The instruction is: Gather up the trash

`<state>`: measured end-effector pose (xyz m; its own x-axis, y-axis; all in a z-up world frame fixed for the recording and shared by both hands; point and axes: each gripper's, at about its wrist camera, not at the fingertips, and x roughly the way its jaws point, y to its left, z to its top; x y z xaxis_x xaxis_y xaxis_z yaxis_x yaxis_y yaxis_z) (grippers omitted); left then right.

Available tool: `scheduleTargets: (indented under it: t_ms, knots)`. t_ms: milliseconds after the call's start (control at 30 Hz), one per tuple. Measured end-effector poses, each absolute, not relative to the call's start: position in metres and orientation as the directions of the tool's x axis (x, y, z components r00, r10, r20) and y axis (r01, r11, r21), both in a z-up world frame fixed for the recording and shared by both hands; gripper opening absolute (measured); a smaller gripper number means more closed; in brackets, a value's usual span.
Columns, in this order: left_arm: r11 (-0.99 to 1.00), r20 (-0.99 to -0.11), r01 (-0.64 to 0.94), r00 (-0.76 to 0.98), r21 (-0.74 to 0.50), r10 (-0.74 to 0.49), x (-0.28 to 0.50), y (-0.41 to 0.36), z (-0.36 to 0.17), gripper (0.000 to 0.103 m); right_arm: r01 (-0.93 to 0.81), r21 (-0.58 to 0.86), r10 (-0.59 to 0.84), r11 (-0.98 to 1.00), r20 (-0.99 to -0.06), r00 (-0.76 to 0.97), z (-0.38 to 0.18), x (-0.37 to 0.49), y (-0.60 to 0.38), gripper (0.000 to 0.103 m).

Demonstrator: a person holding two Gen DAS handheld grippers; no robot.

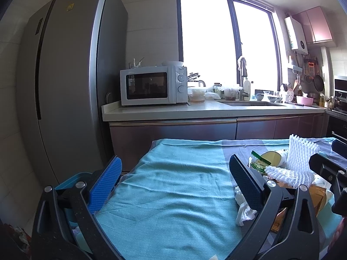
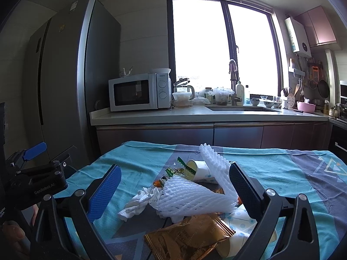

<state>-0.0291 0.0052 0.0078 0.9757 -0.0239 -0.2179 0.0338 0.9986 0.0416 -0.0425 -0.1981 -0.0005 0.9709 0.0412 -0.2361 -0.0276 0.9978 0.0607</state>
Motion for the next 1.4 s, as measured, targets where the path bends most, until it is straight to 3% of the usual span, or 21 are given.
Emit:
scheduleTargets:
  t_ms: [1400]
  knots:
    - [0.998, -0.209, 0.042, 0.977, 0.037, -0.033, -0.0325, 0.0033, 0.0114, 0.098, -0.031, 0.067, 0.046, 0.997, -0.234, 0.971, -0.0006, -0.0420, -0.1978, 0.096]
